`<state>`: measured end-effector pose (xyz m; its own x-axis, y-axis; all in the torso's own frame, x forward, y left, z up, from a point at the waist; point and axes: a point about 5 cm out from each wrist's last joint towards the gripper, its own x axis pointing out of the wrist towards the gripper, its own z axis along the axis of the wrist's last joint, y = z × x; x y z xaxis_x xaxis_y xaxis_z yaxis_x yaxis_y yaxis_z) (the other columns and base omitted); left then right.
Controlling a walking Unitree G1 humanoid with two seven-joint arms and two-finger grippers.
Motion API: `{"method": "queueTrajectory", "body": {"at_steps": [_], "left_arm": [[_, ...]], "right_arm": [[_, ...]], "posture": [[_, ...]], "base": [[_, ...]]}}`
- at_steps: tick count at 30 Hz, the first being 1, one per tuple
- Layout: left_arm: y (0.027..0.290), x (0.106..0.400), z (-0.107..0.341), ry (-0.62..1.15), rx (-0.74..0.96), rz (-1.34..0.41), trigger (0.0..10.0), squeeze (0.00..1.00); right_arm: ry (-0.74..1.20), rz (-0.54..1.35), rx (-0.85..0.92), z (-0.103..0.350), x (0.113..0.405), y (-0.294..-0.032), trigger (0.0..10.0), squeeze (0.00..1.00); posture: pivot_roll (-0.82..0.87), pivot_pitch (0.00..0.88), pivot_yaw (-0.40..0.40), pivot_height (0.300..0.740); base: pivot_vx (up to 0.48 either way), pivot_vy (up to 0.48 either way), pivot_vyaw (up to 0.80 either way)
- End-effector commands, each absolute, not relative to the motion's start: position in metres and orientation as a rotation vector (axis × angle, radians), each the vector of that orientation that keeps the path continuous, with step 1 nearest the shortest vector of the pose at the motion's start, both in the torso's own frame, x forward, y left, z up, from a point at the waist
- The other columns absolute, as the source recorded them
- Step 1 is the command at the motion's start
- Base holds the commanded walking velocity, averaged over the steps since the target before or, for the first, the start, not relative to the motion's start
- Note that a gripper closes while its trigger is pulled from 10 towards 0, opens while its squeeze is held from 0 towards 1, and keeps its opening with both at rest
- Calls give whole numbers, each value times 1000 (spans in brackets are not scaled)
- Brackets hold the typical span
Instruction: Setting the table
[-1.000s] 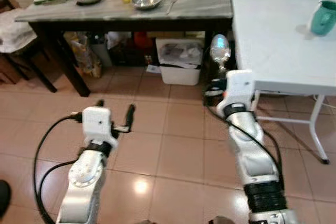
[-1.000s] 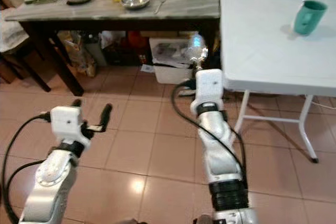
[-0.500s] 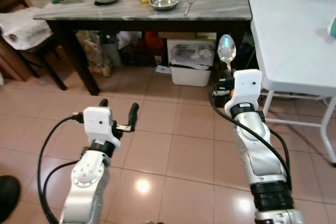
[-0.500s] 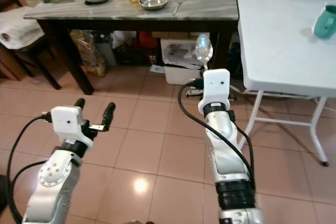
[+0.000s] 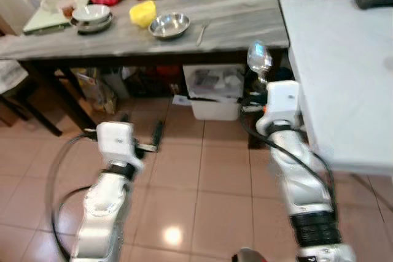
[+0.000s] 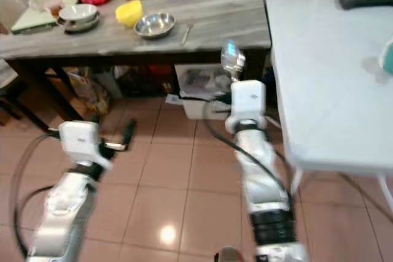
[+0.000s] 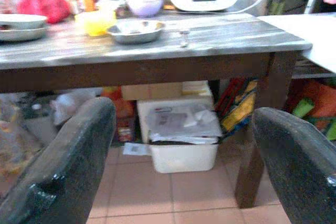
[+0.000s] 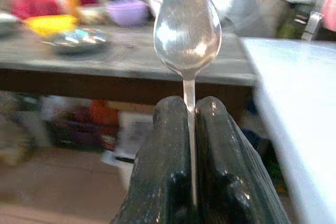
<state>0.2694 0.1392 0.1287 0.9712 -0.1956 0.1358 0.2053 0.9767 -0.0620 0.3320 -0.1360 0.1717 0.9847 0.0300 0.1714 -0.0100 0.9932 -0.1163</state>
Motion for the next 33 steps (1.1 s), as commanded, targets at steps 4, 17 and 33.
{"method": "queueTrajectory", "body": {"at_steps": [4,17,33], "left_arm": [[148,269,130,-138,-54,-188,10000,0],[155,262,126,-135,-41,-174,10000,0],[152,261,126,-131,-42,-192,10000,0]], "right_arm": [[-193,41,-105,175,332,-128,10000,0],[-183,65,-94,170,322,-137,10000,0],[-188,87,-85,171,321,-133,10000,0]], "posture": [[-97,117,110,740],[-111,117,117,740],[-110,122,120,740]], "base": [[480,0,0],[480,0,0],[480,0,0]]}}
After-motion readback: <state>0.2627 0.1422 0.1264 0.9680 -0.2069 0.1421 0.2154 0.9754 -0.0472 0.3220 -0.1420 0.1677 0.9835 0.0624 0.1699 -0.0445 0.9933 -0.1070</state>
